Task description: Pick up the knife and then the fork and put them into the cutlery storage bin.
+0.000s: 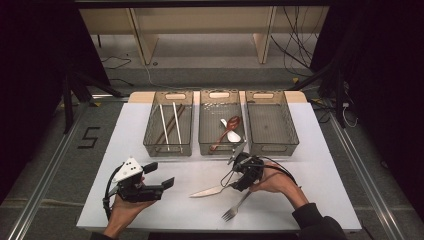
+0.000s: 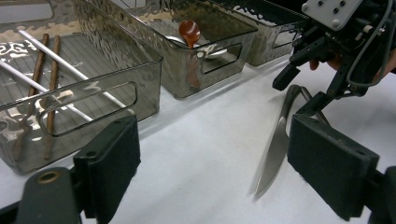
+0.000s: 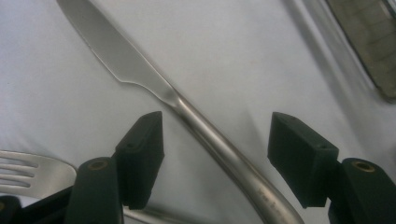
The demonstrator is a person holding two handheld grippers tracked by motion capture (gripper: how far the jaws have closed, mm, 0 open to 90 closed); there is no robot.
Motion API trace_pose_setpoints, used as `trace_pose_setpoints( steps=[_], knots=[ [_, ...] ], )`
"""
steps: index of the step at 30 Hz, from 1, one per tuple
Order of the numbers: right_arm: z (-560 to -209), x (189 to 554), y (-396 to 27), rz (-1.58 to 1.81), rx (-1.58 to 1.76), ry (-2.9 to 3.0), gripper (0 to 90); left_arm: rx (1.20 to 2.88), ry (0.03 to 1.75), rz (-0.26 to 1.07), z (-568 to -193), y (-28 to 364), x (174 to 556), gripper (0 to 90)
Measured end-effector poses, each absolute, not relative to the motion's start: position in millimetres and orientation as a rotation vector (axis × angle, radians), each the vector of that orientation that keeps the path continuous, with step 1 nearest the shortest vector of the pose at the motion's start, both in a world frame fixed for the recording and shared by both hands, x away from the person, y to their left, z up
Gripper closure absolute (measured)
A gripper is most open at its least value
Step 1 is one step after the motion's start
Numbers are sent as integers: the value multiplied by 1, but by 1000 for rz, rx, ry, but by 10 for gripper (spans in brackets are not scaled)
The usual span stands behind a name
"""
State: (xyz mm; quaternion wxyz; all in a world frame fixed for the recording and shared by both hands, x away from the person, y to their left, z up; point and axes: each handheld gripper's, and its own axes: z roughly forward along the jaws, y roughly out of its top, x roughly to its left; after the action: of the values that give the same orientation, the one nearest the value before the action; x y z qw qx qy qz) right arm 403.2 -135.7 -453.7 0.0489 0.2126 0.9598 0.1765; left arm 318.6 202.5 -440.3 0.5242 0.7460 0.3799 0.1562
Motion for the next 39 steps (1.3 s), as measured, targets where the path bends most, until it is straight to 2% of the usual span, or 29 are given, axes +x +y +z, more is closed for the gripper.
trace_pose_setpoints(
  steps=[9,27,33,39],
  knots=[
    [-464,409,-126,447,607,2966,379,1780,908,378,-440,203,319,168],
    [-458,400,-114,287,511,3015,713,1780,906,375,-440,203,318,167],
    [-457,398,-108,235,477,3028,778,1780,905,376,-440,203,318,167],
    [-457,398,-107,221,462,3036,800,1780,905,375,-440,203,318,167]
  ],
)
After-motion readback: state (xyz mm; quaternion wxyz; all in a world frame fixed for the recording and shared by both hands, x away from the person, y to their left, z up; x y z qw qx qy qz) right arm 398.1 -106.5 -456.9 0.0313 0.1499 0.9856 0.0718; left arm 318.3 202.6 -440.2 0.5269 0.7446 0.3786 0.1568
